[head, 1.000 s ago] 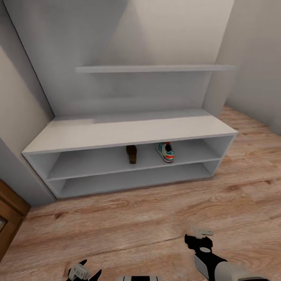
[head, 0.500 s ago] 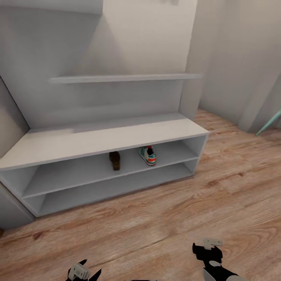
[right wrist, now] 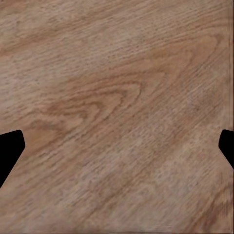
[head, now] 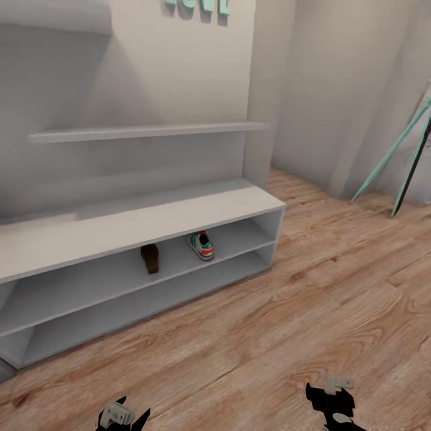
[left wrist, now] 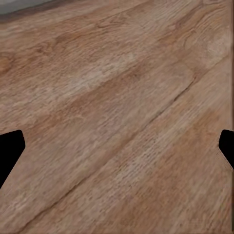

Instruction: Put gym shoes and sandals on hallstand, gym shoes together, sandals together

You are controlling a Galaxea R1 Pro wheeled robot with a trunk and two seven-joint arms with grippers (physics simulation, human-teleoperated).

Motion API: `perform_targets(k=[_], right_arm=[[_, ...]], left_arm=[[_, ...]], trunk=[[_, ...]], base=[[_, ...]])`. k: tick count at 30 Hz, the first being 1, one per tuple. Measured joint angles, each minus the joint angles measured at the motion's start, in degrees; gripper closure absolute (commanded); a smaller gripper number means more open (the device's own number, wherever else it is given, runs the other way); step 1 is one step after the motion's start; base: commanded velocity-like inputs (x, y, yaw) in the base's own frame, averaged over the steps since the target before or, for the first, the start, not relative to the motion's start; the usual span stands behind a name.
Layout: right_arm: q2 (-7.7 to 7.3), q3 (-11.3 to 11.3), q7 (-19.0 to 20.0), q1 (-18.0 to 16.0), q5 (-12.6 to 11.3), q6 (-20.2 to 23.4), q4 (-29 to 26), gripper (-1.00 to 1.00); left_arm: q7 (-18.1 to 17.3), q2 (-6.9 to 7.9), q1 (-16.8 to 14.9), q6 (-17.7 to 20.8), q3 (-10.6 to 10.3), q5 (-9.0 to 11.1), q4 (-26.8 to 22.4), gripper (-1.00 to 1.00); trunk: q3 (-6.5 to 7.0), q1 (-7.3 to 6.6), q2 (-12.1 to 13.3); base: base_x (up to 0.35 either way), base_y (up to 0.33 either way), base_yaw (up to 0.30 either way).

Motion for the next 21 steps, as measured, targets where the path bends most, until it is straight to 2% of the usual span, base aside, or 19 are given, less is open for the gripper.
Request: perform_targets(k=[9, 21], right_arm=[[-0.01, 0.01, -0.03, 0.19, 0.0, -1.16, 0.0, -1.0], [0.3, 0.06, -0.03, 0.31, 0.0, -1.19, 0.05, -1.0]], left_arm=[[0.68, 0.01, 0.02, -0.02, 0.27, 0.03, 0.41, -1.0], [7.85, -0.39, 0.01, -0.14, 0.21, 0.1, 1.73, -1.0]], trunk=[[1.62, -1.98, 3.61], [3.77, -4.61, 8.42]], base=[[0.0, 0.0, -0.3], [0.0, 0.0, -0.297]])
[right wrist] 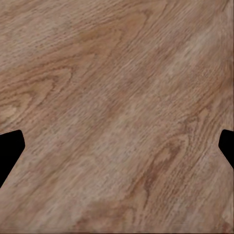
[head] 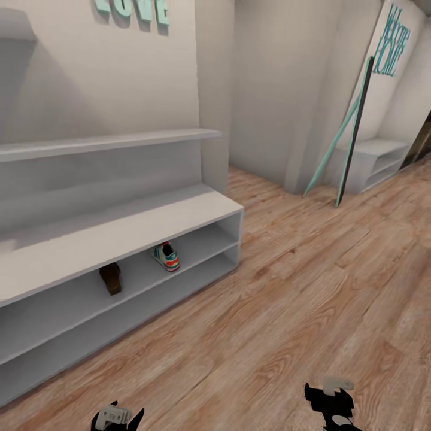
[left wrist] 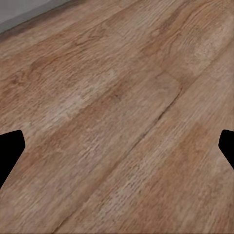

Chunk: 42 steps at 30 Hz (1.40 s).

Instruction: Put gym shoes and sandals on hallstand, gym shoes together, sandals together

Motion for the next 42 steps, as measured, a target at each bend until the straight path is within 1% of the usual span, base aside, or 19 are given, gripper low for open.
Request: perform_targets(k=[2, 7, 12, 17, 20, 21, 25, 26, 28, 29, 31, 32, 34, 35, 38, 42], right_arm=[[0.23, 0.0, 0.0, 0.44, -0.05, -0.02, -0.03, -1.0], [0.37, -0.01, 0.07, 0.83, -0.08, -0.14, -0.04, -1.0], [0.4, -0.03, 0.1, 0.97, -0.09, -0.23, -0.04, -1.0], [0.41, -0.06, 0.15, 1.07, -0.1, -0.26, -0.04, -1.0], [0.44, -0.07, 0.16, 1.25, -0.14, -0.26, -0.04, -1.0], [0.5, -0.05, 0.2, 1.45, -0.16, -0.26, -0.04, -1.0], [0.64, -0.06, 0.24, 1.78, -0.17, -0.32, -0.04, -1.0], [0.71, -0.05, 0.25, 2.12, -0.18, -1.05, -0.04, -1.0], [0.78, -0.04, 0.26, 2.28, -0.18, -1.73, -0.02, -1.0], [1.07, -0.01, 0.26, 2.69, -0.18, -2.74, 0.01, -1.0], [1.42, 0.0, 0.26, 3.0, -0.16, -3.27, 0.02, -1.0], [1.64, 0.0, 0.26, 3.13, -0.15, -3.48, 0.03, -1.0], [2.37, 0.02, 0.26, 3.39, -0.08, -3.89, 0.04, -1.0], [2.93, 0.05, 0.26, 3.52, 0.01, -4.09, 0.04, -1.0], [3.32, 0.01, 0.26, 3.61, 0.05, -4.23, 0.05, -1.0], [3.49, -0.01, 0.26, 3.64, 0.07, -4.29, 0.05, -1.0]], left_arm=[[1.97, -0.21, 0.01, -1.73, 0.05, 0.16, 1.52, -1.0], [2.56, -0.34, -0.01, -4.0, 0.07, 0.21, 3.52, -1.0], [2.79, -0.39, -0.03, -5.0, 0.13, 0.23, 4.44, -1.0], [4.5, -0.42, -0.02, -5.28, 0.17, 0.27, 4.68, -1.0], [6.87, -0.59, -0.03, -5.31, 0.19, 0.29, 4.72, -1.0], [8.95, -0.73, -0.03, -5.31, 0.2, 0.32, 4.73, -1.0], [13.76, -1.19, -0.02, -5.34, 0.21, 0.63, 4.8, -1.0], [17.85, -1.85, -0.02, -5.36, 0.17, 0.97, 4.82, -1.0], [19.69, -2.24, -0.02, -5.34, 0.13, 1.07, 4.83, -1.0], [21.68, -2.66, -0.02, -5.29, 0.2, 1.13, 4.84, -1.0], [22.84, -2.93, -0.01, -5.25, 0.25, 1.14, 4.86, -1.0], [23.36, -3.04, 0.0, -5.23, 0.28, 1.13, 4.87, -1.0], [24.59, -3.38, -0.01, -5.18, 0.32, 1.05, 4.9, -1.0], [25.38, -3.81, 0.0, -5.16, 0.33, 0.94, 4.9, -1.0], [25.94, -4.33, 0.01, -5.14, 0.32, 0.78, 4.87, -1.0], [26.2, -4.61, -0.02, -5.19, 0.26, 0.64, 4.86, -1.0]], trunk=[[0.36, -0.44, 0.8], [1.26, -1.54, 2.81], [2.15, -2.64, 4.81], [3.05, -3.73, 6.82], [3.59, -4.39, 8.02], [3.77, -4.61, 8.42], [4.49, -5.49, 10.03], [4.67, -5.71, 10.43], [5.03, -6.15, 11.23], [5.2, -6.37, 11.63], [5.56, -6.81, 12.43], [5.57, -6.82, 12.45], [5.57, -6.82, 12.45], [5.57, -6.82, 12.45], [5.57, -6.82, 12.45], [5.57, -6.82, 12.45]], base=[[0.0, 0.0, -0.296], [0.0, 0.0, -0.297], [0.0, 0.0, -0.298], [0.0, 0.0, -0.299], [0.0, 0.0, -0.299], [0.0, 0.0, -0.3], [0.0, 0.0, -0.3], [0.0, 0.0, -0.3], [0.0, 0.0, -0.3], [0.0, 0.0, -0.3], [0.0, 0.0, -0.3], [0.0, 0.0, -0.3], [0.0, 0.0, -0.3], [0.0, 0.0, -0.3], [0.0, 0.0, -0.3], [0.0, 0.0, -0.3]])
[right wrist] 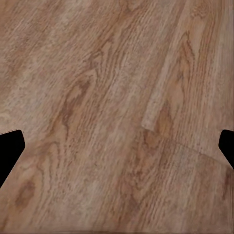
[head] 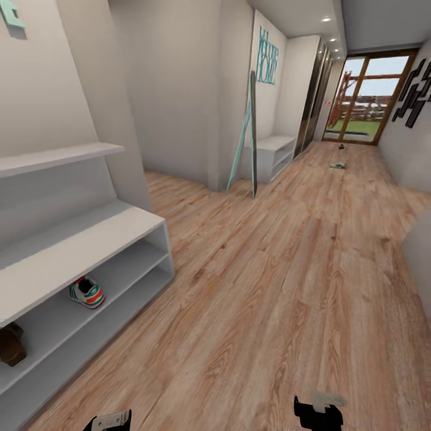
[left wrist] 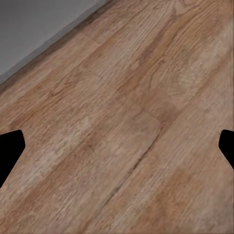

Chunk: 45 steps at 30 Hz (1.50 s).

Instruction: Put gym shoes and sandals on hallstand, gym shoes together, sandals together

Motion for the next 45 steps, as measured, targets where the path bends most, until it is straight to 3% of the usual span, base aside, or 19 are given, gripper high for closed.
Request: perform_targets(k=[33, 45], right_arm=[[0.08, -0.06, 0.0, 0.28, -0.08, -0.12, -0.03, -1.0], [0.16, 0.01, -0.02, 0.28, -0.08, -0.12, -0.08, -1.0]], left_arm=[[-0.72, -0.66, 0.03, -0.22, -0.3, 0.24, -0.01, -1.0], [-0.68, -0.69, 0.02, -0.22, -0.22, 0.48, -0.01, -1.0]], trunk=[[1.42, -0.01, 0.0], [2.21, -0.04, 0.0]], base=[[0.004, 0.0, -0.267], [0.284, 0.0, -0.243]])
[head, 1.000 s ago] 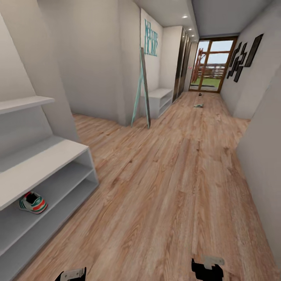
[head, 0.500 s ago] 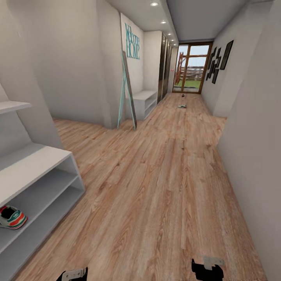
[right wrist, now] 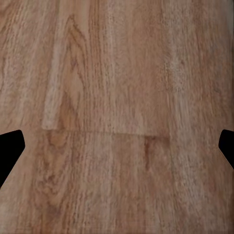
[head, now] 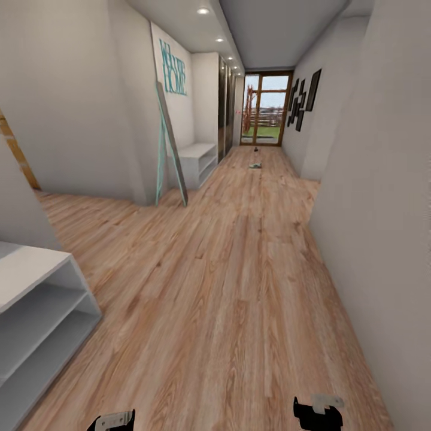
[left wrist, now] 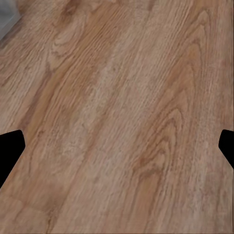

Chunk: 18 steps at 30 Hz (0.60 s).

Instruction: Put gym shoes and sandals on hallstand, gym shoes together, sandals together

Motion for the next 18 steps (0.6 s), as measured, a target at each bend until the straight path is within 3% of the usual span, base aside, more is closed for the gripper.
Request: perform_targets(k=[18], right_arm=[[0.55, 0.01, 0.02, 0.0, 0.13, -0.03, 0.08, -1.0]], left_arm=[[0.0, 0.03, 0.02, 0.0, 0.11, 0.08, -0.01, -1.0]], trunk=[[1.25, 0.0, 0.0]], base=[[0.338, 0.0, -0.214]])
